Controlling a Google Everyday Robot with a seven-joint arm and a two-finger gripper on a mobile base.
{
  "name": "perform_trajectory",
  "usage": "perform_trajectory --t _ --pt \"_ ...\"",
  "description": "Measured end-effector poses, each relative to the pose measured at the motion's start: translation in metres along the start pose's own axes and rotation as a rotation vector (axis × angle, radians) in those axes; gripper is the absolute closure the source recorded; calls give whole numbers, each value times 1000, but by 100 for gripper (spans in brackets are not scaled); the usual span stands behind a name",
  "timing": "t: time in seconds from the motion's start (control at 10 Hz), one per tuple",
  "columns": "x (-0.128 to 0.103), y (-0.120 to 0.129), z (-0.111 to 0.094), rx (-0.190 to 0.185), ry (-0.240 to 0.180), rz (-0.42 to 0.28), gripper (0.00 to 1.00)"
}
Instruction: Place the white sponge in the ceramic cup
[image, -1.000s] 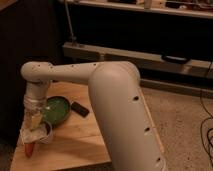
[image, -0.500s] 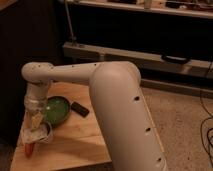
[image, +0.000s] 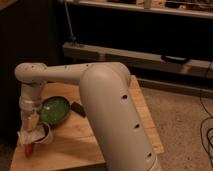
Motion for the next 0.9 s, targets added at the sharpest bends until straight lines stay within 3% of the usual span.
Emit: perform_trajectory --t 0.3,0.7,0.9 --pt "-2 -1 -3 -5 15 -17 20" --pt "-6 4 -33 33 15 -20 20" --pt "-4 12 -58 86 20 -11 20"
